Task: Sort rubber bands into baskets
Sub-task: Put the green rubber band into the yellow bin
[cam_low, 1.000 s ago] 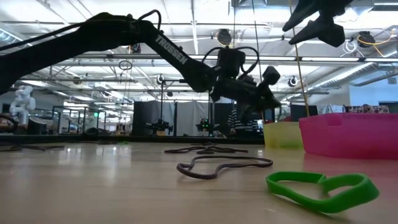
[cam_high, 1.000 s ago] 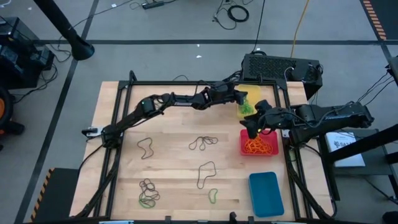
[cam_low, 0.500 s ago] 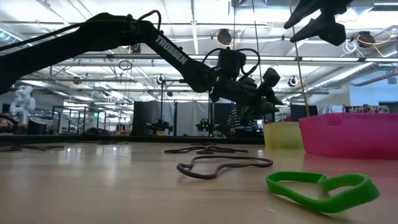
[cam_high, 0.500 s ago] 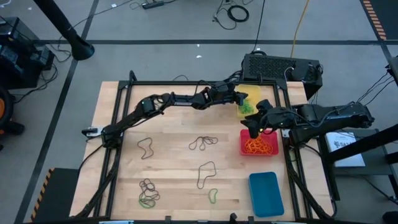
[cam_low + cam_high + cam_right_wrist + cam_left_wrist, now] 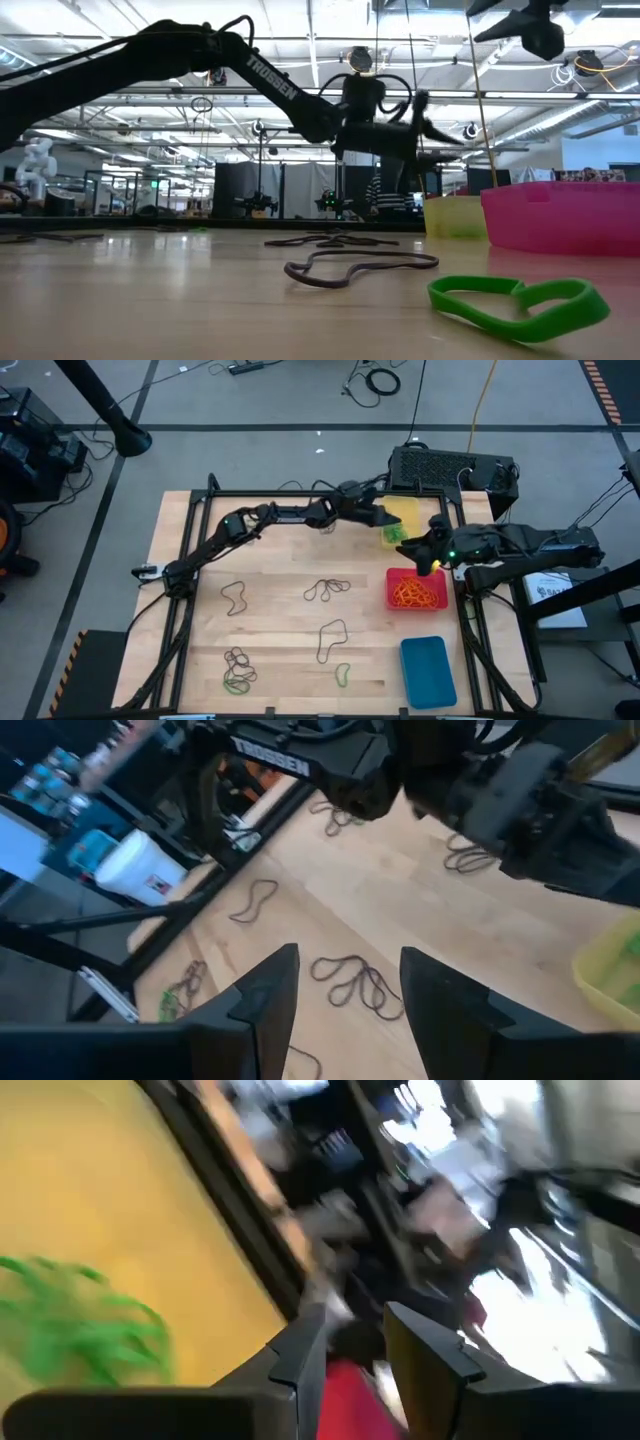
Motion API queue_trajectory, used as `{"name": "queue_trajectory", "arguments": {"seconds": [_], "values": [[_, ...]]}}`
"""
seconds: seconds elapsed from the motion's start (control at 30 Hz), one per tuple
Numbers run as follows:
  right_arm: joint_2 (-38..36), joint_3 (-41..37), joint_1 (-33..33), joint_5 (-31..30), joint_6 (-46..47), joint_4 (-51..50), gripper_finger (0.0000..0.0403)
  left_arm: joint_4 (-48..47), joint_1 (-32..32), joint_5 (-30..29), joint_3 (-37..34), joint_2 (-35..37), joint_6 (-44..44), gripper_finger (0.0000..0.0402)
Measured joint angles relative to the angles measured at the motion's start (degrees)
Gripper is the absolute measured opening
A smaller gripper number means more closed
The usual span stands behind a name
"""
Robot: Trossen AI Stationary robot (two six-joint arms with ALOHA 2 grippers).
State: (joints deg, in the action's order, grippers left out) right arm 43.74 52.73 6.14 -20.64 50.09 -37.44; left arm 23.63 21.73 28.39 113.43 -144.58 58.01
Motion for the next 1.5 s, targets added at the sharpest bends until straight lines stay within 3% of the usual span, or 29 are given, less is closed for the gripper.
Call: {"name": "queue_trajectory", "arguments": {"seconds": [0.1, 0.2, 0.3, 0.4, 0.5, 0.63, 0.73, 0.83, 1.23, 1.5], "values": [[-0.3, 0.0, 0.6, 0.2, 0.2, 1.1, 0.0169, -1.0, 0.5, 11.9, 0.0, 1.0, 0.2, 0.0111], [-0.1, 0.0, 1.1, 1.5, 0.2, 3.4, 0.0169, -6.3, -0.2, 19.1, -0.1, 3.2, -1.2, 0.0111], [0.2, 0.0, 1.9, 1.5, 0.3, 6.2, 0.0169, -17.6, -1.4, 21.7, -0.1, 7.6, -7.6, 0.0111], [0.8, 0.0, 2.7, 1.4, 0.2, 9.2, 0.0169, -35.3, -2.9, 20.7, 0.0, 13.0, -20.9, 0.0111], [1.8, 0.0, 3.5, 1.4, 0.3, 11.6, 0.0169, -56.4, -4.7, 13.2, 0.0, 18.8, -37.9, 0.0111], [4.2, 0.0, 4.8, 1.2, 0.4, 15.5, 0.0169, -80.9, -8.2, -10.3, 0.0, 25.3, -55.8, 0.0111], [6.6, 0.0, 5.8, 1.2, 0.4, 19.4, 0.0169, -92.1, -11.2, -30.0, 0.0, 28.0, -59.9, 0.0111], [9.2, 0.0, 6.8, 1.2, 0.4, 23.2, 0.0169, -98.1, -13.5, -39.9, -0.1, 30.1, -59.8, 0.0111], [22.1, 0.0, 15.8, 0.8, 4.4, 40.1, 0.0169, -105.5, -24.6, -39.9, -0.1, 34.0, -51.9, 0.0111], [28.4, 0.0, 22.7, 1.6, 11.5, 42.4, 0.0169, -103.2, -35.3, -40.5, -0.3, 34.0, -48.0, 0.0111]]}}
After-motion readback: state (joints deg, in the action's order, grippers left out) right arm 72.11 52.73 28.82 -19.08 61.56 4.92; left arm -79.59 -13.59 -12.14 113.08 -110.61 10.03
